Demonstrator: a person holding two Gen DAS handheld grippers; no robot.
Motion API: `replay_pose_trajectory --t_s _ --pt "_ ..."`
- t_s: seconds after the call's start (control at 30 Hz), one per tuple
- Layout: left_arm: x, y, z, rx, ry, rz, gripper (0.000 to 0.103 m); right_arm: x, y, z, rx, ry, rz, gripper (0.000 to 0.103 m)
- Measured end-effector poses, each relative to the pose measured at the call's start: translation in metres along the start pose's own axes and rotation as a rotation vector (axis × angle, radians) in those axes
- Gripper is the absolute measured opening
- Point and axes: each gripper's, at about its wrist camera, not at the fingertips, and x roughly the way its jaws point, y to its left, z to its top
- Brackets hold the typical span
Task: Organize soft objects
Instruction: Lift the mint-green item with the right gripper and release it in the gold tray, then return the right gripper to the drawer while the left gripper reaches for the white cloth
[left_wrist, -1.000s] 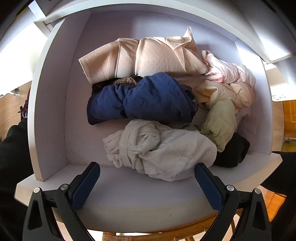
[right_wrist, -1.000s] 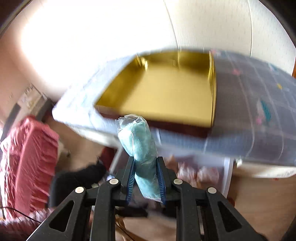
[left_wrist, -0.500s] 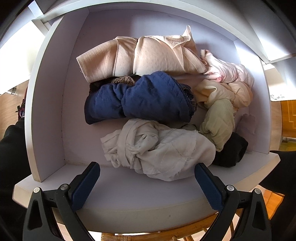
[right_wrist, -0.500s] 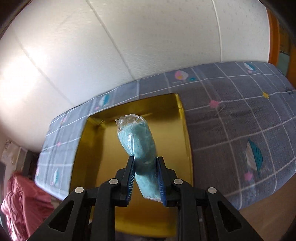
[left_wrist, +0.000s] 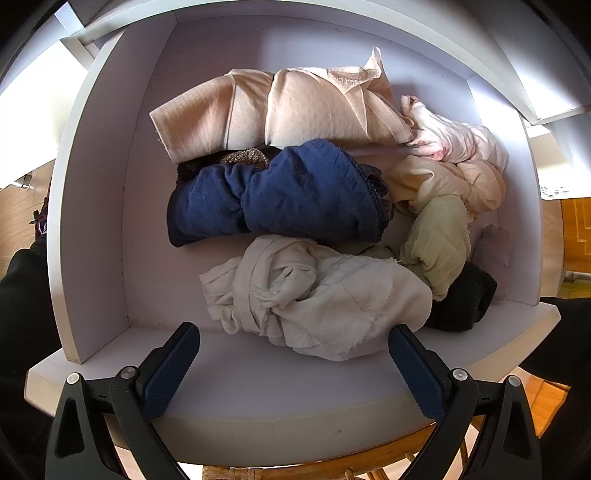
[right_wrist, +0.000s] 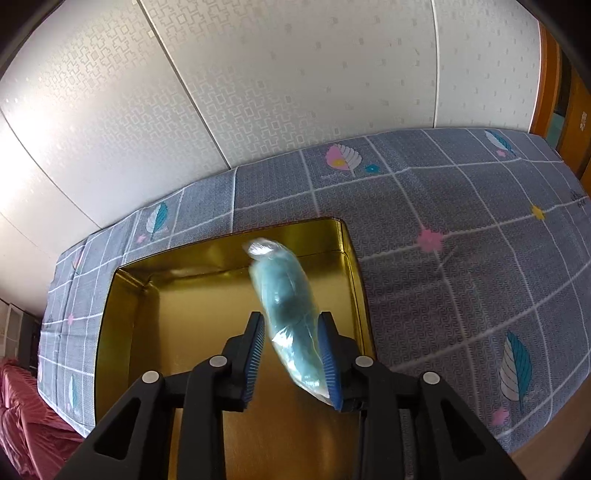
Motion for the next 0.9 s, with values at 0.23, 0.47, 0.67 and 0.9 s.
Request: replay_pose_trajectory --t_s 0.23,0.47,0.67,0.9 --pt "0.0 0.0 0.0 0.001 -0.001 0.001 0.103 -0.023 0.002 -0.015 -0.056 -0.052 0.001 0.034" --pt "0.0 0.0 0.0 0.001 -0.002 0.0 0.102 -0.062 0.0 -0.058 -0.143 -0.096 0.055 0.034" --pt "0.0 0.0 0.0 0.001 -0.002 0.001 0.102 -0.097 -0.007 -0.111 -0.242 -0.121 0.118 0.034" --pt "0.001 0.0 0.0 0.001 -0.003 0.002 0.102 -0.105 -0.031 -0.184 -0.29 -0.07 0.128 0.035"
